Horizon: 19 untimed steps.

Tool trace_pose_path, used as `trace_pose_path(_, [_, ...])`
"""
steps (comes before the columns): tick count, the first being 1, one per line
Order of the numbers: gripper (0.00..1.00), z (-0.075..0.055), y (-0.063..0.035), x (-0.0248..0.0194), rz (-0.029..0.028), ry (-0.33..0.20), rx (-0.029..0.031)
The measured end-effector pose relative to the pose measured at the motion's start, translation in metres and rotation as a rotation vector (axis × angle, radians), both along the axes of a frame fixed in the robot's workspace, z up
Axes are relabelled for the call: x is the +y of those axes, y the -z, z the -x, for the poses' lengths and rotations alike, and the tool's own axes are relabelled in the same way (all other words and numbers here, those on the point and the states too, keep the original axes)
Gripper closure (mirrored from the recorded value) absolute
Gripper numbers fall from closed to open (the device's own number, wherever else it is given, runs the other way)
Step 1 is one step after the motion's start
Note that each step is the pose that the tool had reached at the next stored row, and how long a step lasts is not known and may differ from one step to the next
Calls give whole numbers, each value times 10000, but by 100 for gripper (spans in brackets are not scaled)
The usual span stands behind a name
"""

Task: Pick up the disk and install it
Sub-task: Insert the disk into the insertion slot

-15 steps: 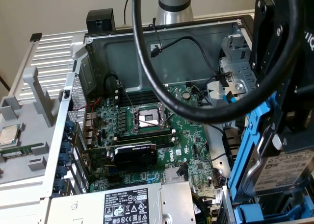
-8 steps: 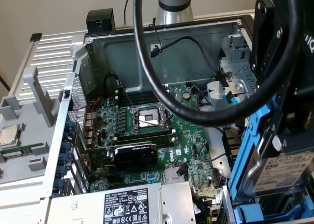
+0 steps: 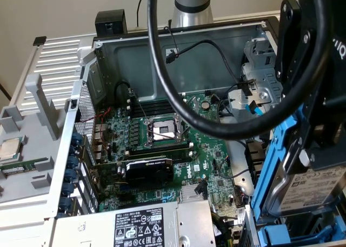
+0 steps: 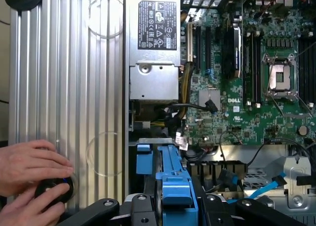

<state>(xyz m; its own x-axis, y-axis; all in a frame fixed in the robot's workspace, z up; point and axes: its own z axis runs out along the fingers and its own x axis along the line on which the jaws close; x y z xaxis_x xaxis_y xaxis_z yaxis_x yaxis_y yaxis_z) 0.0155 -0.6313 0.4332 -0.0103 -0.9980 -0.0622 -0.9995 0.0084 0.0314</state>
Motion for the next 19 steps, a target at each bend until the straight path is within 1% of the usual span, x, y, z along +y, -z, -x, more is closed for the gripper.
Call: trace_pose_path(19, [63,0,29,16,1,-1,1])
